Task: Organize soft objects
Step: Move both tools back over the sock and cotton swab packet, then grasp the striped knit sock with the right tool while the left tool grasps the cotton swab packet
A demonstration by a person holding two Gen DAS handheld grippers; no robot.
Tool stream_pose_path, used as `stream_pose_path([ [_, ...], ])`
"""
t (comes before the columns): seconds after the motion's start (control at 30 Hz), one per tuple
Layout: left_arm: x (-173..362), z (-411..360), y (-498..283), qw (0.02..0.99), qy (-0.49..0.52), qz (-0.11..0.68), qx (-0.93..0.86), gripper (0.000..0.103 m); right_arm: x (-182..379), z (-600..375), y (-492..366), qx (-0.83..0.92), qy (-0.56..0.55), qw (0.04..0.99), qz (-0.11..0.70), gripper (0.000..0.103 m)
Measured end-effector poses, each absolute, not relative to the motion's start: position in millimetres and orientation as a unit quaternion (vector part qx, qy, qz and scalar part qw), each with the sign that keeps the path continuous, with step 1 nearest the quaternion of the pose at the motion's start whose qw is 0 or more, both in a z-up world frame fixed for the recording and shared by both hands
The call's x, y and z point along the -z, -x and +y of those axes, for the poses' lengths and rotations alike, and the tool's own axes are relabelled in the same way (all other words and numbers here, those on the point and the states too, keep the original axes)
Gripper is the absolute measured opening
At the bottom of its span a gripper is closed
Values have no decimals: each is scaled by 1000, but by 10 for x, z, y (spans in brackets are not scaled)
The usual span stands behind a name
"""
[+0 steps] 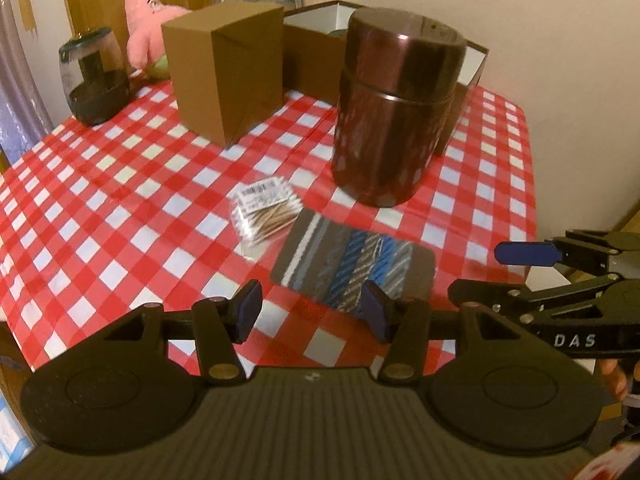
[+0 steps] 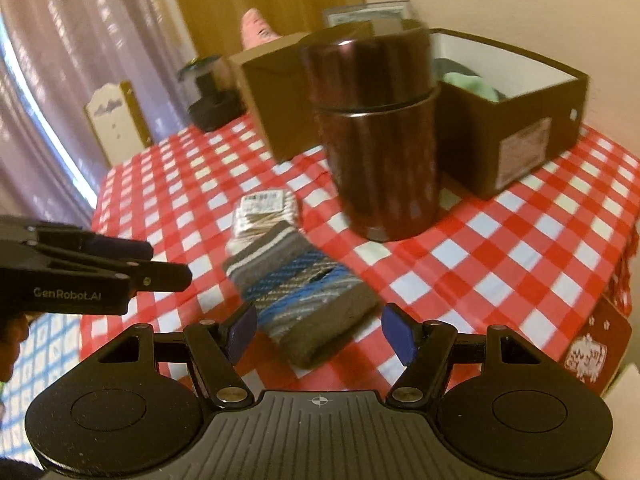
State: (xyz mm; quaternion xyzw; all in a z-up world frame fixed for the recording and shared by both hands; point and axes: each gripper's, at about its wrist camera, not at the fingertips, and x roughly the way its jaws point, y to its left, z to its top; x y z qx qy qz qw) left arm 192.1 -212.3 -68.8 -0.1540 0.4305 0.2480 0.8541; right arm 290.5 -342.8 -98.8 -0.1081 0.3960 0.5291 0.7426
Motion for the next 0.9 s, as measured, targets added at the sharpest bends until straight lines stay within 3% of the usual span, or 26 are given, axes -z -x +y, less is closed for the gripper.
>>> stream_pose_path([
  [0.3,907,-2000,-1871,841,161,448,-257,52,1203,-3072,-2901,-534,147,733,395,70],
  [0.47,1011,-1931,-1840,835,167,455,-261,52,1339,-2902,-2969,-519,160,736,404,77],
  [0.67,1070,-1867,-1818,831,171,457,-266,52,1502,-2716,-2999,-505,175,738,413,79],
  [0.9,1136,-1821,-1816,827,175,461,-270,51,1603,-2621,-2871,-500,211,749,379,81],
])
